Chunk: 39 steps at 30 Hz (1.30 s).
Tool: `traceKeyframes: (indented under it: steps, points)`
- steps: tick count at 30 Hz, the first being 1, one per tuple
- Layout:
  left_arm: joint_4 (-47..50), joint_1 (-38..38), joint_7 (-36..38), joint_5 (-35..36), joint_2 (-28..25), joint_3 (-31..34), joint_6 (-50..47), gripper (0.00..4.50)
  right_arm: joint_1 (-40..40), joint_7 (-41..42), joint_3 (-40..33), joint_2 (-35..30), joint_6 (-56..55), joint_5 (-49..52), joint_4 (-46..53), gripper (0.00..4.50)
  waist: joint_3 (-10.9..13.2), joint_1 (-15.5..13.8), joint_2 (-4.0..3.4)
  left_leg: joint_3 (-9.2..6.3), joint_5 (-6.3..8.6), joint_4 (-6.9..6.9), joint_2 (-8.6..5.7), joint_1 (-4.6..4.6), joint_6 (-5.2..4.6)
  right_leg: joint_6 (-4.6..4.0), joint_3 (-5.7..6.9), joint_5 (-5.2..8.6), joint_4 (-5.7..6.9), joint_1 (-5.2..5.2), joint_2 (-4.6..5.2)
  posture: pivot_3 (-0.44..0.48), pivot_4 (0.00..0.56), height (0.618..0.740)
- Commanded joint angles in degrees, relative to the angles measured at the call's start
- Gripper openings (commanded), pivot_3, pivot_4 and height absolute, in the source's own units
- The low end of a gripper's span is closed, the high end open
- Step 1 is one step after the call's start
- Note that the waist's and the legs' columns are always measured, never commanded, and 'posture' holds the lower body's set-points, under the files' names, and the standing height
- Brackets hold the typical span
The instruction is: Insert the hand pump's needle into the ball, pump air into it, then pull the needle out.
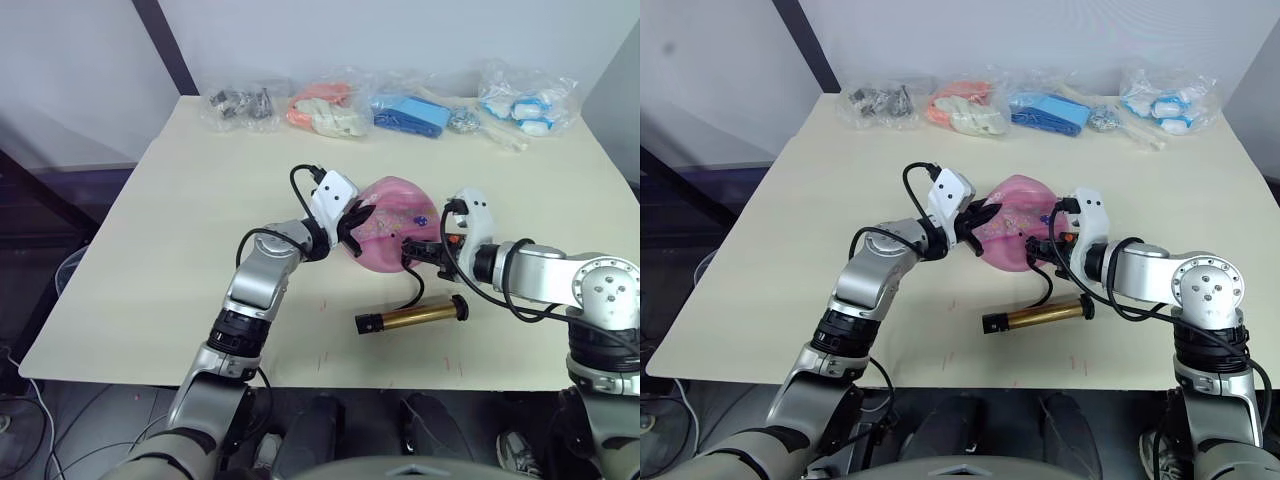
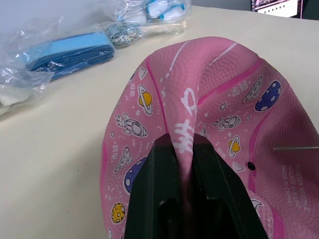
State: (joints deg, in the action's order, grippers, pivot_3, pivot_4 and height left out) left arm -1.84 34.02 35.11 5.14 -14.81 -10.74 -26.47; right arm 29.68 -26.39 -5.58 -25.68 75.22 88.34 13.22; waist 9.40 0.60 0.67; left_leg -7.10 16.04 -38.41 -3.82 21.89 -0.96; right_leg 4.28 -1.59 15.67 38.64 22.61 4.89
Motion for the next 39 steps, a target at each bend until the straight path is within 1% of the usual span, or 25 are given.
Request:
traceKeyframes:
  steps: [1, 12, 16, 20, 28, 39]
  points:
    - [-1.3, -0.7, -0.1, -0.3, 0.8, -1.4, -0.3, 0.07, 0.4, -2.2, 1.8, -0.3, -0.2, 2.6, -1.3, 0.33, 0.0, 0.0, 0.0, 0.0, 0.0, 0.0, 0.0, 0.0, 0.0, 0.0, 0.0, 0.0, 0.0, 0.0, 0.0, 0.0, 0.15, 0.74]
    - [-1.7, -0.7, 0.2, -0.2, 1.1, -1.6, 0.3, 0.07, 1.5, -4.3, 4.6, -1.6, -1.3, 5.7, -5.8, 0.33, 0.0, 0.0, 0.0, 0.0, 0.01, 0.0, 0.0, 0.0, -0.03, 0.0, 0.01, 0.0, 0.0, -0.01, -0.01, 0.0, 0.15, 0.74]
    - [-1.6, -0.9, 0.5, -0.1, 0.9, -1.6, 0.5, 0.07, 1.4, -5.9, 4.2, -1.2, -3.6, 10.9, -8.1, 0.33, 0.0, 0.0, 0.0, -0.01, 0.02, 0.0, 0.0, -0.01, -0.04, 0.0, 0.01, 0.0, -0.01, -0.01, -0.01, 0.0, 0.15, 0.74]
    - [-1.7, -0.8, 0.7, -0.2, 0.8, -1.5, 0.9, 0.07, 1.4, -6.8, 5.2, -2.5, -4.4, 14.1, -9.2, 0.33, 0.0, 0.0, 0.0, -0.01, 0.02, 0.01, 0.0, 0.0, -0.04, 0.0, 0.01, 0.0, 0.0, -0.01, -0.01, 0.0, 0.15, 0.74]
    - [-1.7, -1.4, 1.3, -0.1, 0.6, -1.8, 1.7, 0.07, 1.7, -6.5, 7.6, -4.4, -5.4, 15.7, -10.7, 0.33, 0.0, 0.0, 0.0, 0.01, 0.03, 0.01, 0.0, 0.02, -0.06, 0.0, 0.0, 0.0, -0.03, -0.01, 0.0, 0.0, 0.15, 0.74]
    - [-1.8, -1.9, 1.9, -0.2, 0.2, -2.0, 2.5, 0.07, 3.0, -7.9, 6.2, -4.7, -10.9, 22.1, -11.8, 0.33, 0.0, 0.0, -0.01, -0.02, 0.03, 0.02, 0.0, 0.04, -0.07, 0.0, 0.02, 0.0, -0.05, 0.01, -0.01, 0.0, 0.15, 0.74]
